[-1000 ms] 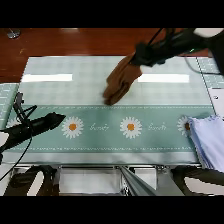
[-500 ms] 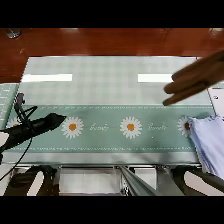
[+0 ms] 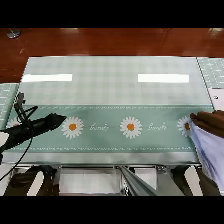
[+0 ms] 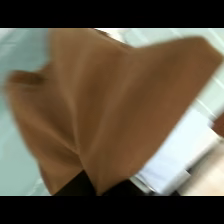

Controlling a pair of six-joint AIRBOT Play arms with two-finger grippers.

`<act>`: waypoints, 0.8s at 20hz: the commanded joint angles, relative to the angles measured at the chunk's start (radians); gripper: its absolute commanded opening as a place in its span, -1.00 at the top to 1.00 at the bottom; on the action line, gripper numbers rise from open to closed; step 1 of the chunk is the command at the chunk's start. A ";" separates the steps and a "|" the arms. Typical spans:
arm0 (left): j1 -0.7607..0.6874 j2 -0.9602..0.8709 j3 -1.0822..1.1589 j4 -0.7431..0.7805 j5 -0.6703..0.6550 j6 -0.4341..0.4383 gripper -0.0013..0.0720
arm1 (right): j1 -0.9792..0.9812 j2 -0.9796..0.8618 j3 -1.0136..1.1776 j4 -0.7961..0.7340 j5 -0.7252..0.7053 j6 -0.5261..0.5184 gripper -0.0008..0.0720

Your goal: Fold the shirts.

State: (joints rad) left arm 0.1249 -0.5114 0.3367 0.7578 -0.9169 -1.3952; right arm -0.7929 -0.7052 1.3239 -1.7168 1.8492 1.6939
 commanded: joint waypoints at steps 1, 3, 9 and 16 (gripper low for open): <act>0.000 0.001 0.000 0.000 -0.003 0.025 0.89 | -0.137 0.143 -0.185 -0.206 -0.016 0.058 0.89; 0.000 0.001 0.000 0.000 -0.008 0.095 0.89 | -0.137 0.145 -0.234 -0.218 -0.015 0.083 -0.26; 0.002 0.000 0.087 0.001 0.050 0.190 0.89 | -0.131 -0.006 -0.169 -0.011 -0.149 0.035 -0.70; -0.026 -0.251 0.690 0.002 0.062 0.154 0.89 | 0.201 -0.195 -0.013 0.859 -0.784 -0.152 0.89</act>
State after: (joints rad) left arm 0.1173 -0.6384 0.7780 0.7578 -0.8272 -1.2209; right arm -0.7746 -0.8330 1.2682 -1.2282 1.3689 1.6440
